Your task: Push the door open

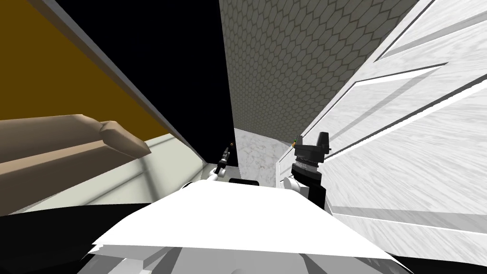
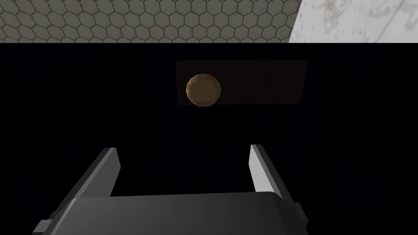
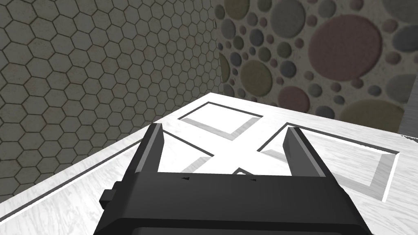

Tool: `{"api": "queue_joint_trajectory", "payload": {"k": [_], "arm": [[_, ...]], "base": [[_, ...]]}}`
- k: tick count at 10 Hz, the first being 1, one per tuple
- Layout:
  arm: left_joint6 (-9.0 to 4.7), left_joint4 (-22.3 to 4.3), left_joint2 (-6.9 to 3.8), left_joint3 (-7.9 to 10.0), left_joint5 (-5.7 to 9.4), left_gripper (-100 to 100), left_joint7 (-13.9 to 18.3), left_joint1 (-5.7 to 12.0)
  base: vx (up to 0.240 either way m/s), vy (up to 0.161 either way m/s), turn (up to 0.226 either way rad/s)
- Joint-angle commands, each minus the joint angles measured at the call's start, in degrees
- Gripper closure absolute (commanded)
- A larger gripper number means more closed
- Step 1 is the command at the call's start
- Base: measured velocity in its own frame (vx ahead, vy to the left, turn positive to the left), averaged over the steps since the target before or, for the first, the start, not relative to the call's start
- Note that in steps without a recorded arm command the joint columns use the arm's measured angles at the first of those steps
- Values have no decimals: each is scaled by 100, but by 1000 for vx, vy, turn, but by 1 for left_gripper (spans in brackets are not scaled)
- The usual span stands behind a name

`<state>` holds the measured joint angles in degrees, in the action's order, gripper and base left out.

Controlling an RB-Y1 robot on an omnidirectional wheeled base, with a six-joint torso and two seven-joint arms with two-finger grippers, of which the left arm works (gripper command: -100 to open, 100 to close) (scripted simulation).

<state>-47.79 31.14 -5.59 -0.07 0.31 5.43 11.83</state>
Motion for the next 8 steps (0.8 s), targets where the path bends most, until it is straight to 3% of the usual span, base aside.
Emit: {"api": "queue_joint_trajectory", "payload": {"k": [1, 7, 8], "arm": [[-38, -23, -2, 16, 8, -100, -14, 0], [-127, -40, 14, 63, 31, -100, -57, -38], [-127, -40, 14, 63, 31, 100, -57, -38]], "base": [[203, -14, -17], [189, -10, -23], [-18, -1, -6]]}}
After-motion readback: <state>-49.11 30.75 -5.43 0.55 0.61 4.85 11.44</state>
